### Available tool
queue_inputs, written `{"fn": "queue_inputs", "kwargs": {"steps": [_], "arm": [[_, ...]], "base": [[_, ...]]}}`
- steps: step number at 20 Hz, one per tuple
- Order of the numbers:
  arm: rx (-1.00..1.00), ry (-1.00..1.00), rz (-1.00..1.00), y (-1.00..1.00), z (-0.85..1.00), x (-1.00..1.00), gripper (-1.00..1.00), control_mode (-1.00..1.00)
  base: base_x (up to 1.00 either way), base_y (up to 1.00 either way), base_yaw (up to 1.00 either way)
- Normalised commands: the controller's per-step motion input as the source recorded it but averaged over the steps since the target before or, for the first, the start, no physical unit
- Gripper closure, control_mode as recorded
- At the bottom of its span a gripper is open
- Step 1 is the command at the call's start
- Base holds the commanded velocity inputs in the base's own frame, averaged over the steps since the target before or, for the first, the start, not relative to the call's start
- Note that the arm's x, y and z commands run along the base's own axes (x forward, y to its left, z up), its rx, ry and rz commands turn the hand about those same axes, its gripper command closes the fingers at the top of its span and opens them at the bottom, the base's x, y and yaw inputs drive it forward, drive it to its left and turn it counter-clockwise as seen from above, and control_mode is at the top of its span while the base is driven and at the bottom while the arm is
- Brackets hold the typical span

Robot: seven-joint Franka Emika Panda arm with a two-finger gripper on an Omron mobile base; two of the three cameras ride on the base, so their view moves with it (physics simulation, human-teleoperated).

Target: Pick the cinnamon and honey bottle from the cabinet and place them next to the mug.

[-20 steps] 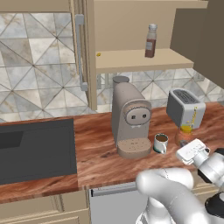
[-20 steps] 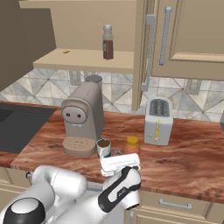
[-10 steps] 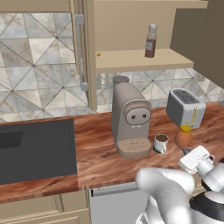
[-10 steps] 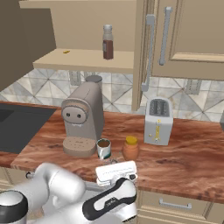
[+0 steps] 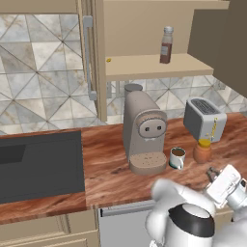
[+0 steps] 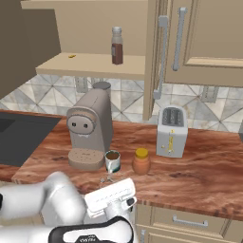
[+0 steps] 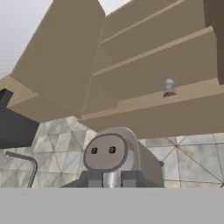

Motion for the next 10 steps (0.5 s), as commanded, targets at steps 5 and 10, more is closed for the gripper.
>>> {"fn": "queue_inputs", "kwargs": {"steps": [5,10], "arm": [[-0.11,-0.14,0.0,1.0,1.0,-0.32,-1.0,-1.0],[-0.13,-0.07,0.01,0.8,1.0,0.0,-1.0,-1.0]], "base": [[0.0,0.0,0.0],[0.0,0.0,0.0]]}}
